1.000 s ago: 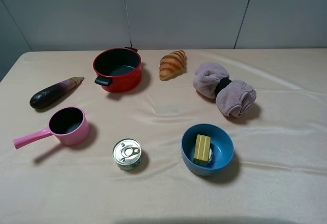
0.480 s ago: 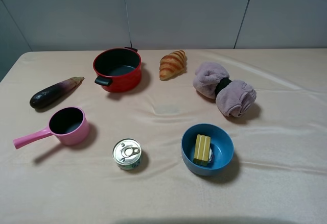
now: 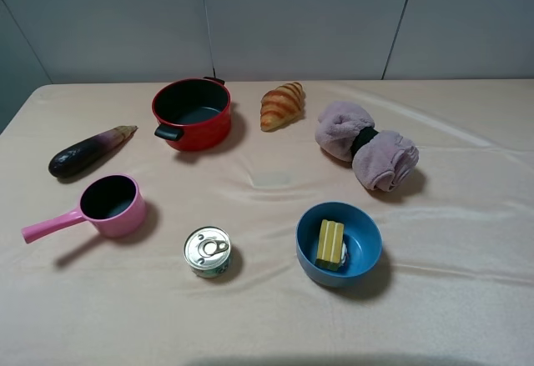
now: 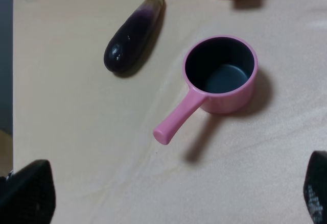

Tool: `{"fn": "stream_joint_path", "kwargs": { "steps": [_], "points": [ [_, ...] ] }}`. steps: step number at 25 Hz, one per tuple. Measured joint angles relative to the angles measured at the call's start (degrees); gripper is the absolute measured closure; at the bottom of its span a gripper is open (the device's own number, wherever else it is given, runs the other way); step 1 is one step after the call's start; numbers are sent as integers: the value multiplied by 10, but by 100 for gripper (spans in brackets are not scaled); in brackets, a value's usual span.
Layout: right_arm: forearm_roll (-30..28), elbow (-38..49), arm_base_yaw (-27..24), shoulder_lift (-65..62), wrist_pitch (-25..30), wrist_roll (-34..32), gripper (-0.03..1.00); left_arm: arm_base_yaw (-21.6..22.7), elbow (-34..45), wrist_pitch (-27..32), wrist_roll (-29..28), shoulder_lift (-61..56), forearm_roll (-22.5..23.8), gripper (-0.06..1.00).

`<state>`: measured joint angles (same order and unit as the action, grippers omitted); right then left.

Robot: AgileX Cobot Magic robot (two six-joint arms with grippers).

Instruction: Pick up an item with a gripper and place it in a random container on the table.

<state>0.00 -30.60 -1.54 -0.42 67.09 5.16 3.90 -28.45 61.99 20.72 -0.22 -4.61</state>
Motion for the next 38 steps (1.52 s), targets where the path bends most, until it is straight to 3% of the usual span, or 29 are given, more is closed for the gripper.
{"fn": "stream_joint_path", "kwargs": {
  "steps": [5, 21, 26, 38],
  "points": [
    [0, -4, 0, 0, 27, 17, 27, 0, 0, 0, 0, 0, 0, -4],
    [9, -4, 0, 0, 27, 20, 27, 0, 0, 0, 0, 0, 0, -4],
    [40, -4, 0, 0, 2, 13, 27, 0, 0, 0, 0, 0, 0, -4],
    [45, -4, 0, 0, -7, 12, 27, 0, 0, 0, 0, 0, 0, -4]
  ]
}}
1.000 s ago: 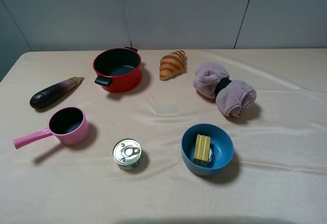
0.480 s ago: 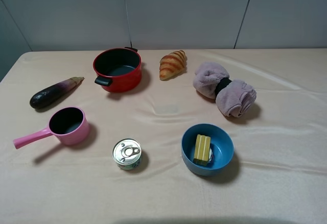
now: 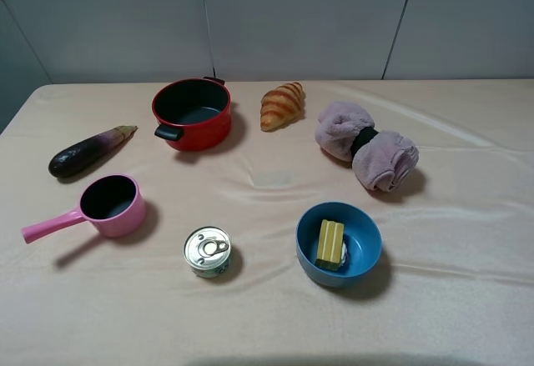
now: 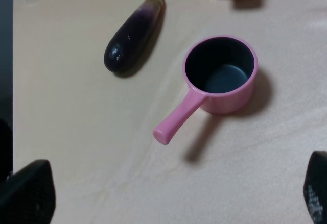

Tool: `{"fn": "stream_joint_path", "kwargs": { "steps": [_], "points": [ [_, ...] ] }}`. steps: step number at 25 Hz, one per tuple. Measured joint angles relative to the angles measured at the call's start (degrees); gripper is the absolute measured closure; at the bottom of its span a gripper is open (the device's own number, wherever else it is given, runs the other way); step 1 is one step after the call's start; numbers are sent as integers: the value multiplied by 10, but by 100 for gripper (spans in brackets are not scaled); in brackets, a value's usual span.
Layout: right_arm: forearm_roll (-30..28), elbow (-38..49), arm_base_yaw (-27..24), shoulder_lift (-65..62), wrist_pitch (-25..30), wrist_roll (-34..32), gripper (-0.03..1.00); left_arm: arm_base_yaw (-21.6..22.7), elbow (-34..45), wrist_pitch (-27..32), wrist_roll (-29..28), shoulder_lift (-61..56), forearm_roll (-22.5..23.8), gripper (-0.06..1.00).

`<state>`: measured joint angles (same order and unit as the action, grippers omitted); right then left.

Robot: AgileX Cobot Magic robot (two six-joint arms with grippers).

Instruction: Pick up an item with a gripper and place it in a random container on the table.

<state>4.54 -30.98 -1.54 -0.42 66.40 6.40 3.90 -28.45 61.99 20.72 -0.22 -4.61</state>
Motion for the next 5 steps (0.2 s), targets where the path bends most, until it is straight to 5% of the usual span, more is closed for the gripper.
{"fn": "stream_joint_path", "kwargs": {
  "steps": [5],
  "points": [
    [0, 0, 0, 0, 0, 0, 27, 0, 0, 0, 0, 0, 0, -4]
  ]
}}
